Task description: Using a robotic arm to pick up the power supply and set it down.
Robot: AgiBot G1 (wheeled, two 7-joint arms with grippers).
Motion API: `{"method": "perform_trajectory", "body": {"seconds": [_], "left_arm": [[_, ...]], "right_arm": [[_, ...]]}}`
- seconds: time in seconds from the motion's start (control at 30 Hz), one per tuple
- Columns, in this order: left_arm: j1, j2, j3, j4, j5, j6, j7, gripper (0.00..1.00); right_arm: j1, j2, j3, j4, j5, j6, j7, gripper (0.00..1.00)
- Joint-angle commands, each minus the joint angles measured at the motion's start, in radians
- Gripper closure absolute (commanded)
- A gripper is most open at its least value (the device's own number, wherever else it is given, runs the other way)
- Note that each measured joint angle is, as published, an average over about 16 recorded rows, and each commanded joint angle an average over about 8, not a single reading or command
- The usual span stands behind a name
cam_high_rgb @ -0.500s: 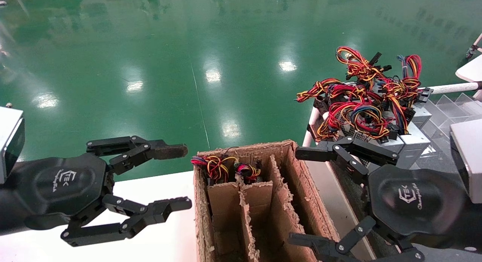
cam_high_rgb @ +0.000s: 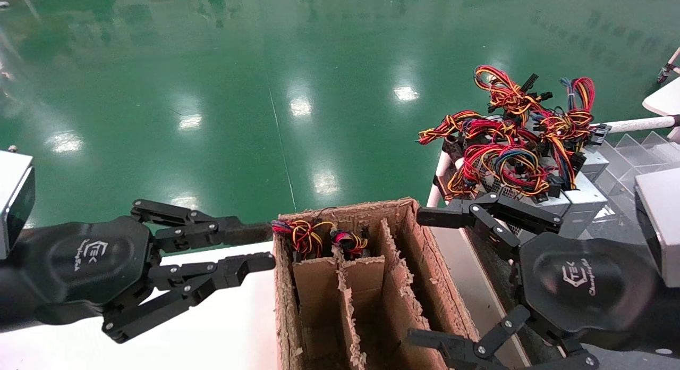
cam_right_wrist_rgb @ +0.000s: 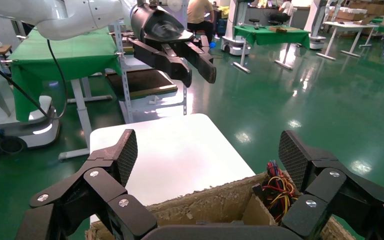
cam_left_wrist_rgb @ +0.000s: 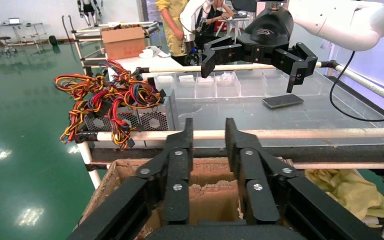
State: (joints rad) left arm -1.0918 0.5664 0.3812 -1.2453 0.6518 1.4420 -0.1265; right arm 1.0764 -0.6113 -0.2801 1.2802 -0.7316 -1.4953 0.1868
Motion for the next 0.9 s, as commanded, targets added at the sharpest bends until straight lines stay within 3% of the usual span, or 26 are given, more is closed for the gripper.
{"method": "perform_trajectory", "body": {"seconds": [0.03,0.37,0.4,0.63,0.67,0.9], "left_arm": [[0.000,0.000,0.000,0.000,0.000,0.000,0.000,1.00],[0.000,0.000,0.000,0.000,0.000,0.000,0.000,1.00],[0.000,0.000,0.000,0.000,0.000,0.000,0.000,0.95],[0.000,0.000,0.000,0.000,0.000,0.000,0.000,0.07],[0.000,0.000,0.000,0.000,0.000,0.000,0.000,0.00],[0.000,0.000,0.000,0.000,0.000,0.000,0.000,0.00]], "right_arm": [[0.000,0.000,0.000,0.000,0.000,0.000,0.000,0.00],[0.000,0.000,0.000,0.000,0.000,0.000,0.000,0.00],[0.000,0.000,0.000,0.000,0.000,0.000,0.000,0.00],[0.000,0.000,0.000,0.000,0.000,0.000,0.000,0.00],[0.000,0.000,0.000,0.000,0.000,0.000,0.000,0.00],[0.000,0.000,0.000,0.000,0.000,0.001,0.001,0.00]]}}
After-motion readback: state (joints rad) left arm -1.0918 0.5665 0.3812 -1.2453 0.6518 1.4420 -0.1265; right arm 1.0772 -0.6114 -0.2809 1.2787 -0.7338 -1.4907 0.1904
